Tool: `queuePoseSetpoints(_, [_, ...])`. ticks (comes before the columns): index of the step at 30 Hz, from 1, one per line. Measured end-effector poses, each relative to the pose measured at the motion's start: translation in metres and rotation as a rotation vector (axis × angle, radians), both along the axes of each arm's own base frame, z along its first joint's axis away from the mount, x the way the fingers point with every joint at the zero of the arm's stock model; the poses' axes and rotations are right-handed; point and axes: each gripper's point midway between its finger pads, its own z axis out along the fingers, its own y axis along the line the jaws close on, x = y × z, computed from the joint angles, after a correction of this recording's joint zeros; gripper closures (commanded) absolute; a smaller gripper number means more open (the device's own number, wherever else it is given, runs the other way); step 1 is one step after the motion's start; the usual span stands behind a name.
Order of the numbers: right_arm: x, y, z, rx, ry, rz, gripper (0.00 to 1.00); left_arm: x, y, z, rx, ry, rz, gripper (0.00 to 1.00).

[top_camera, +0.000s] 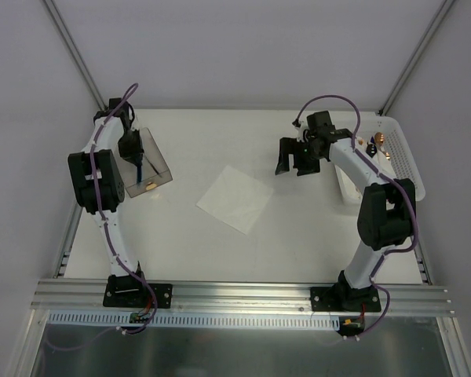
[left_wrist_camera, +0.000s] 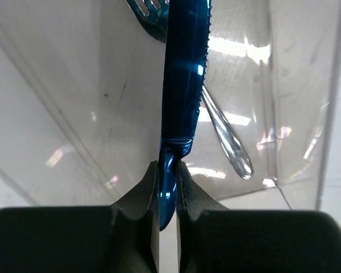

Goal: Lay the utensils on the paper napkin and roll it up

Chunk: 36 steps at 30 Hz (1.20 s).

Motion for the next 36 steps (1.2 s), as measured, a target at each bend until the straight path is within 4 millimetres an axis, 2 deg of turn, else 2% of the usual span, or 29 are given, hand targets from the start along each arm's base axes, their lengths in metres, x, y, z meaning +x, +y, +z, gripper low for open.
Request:
queuePoseSetpoints(8, [0.016, 0.018, -0.001, 0.029, -0.059, 0.0, 0.31, 0.007, -0.001, 0.095, 0.013, -0.216, 0.054, 1.0])
queuePoseSetpoints(9, [0.018, 0.023, -0.003, 0.031, -0.064, 0.008, 0.36, 0.008, -0.001, 0.106, 0.012, -0.241, 0.062, 1.0])
queuePoseSetpoints(12, [0.019, 0.04, -0.009, 0.035, -0.079, 0.038, 0.43, 0.007, -0.003, 0.127, 0.001, -0.289, 0.09, 1.0])
queuePoseSetpoints(18, [0.012, 0.074, -0.032, 0.011, -0.074, 0.109, 0.57, -0.002, -0.009, 0.157, -0.03, -0.343, 0.146, 1.0])
queuePoseSetpoints(21, [0.006, 0.084, -0.038, -0.004, -0.069, 0.122, 0.68, -0.009, -0.014, 0.175, -0.054, -0.378, 0.165, 1.0])
queuePoseSetpoints(24, [0.006, 0.089, -0.039, -0.007, -0.075, 0.105, 0.72, -0.019, -0.018, 0.192, -0.071, -0.411, 0.185, 1.0])
queuePoseSetpoints(29, [-0.004, 0.085, -0.055, -0.019, -0.02, 0.036, 0.75, -0.037, -0.023, 0.206, -0.097, -0.437, 0.225, 1.0])
queuePoseSetpoints(36, [-0.023, 0.074, -0.091, -0.055, 0.1, -0.057, 0.78, -0.051, -0.032, 0.203, -0.117, -0.422, 0.245, 1.0])
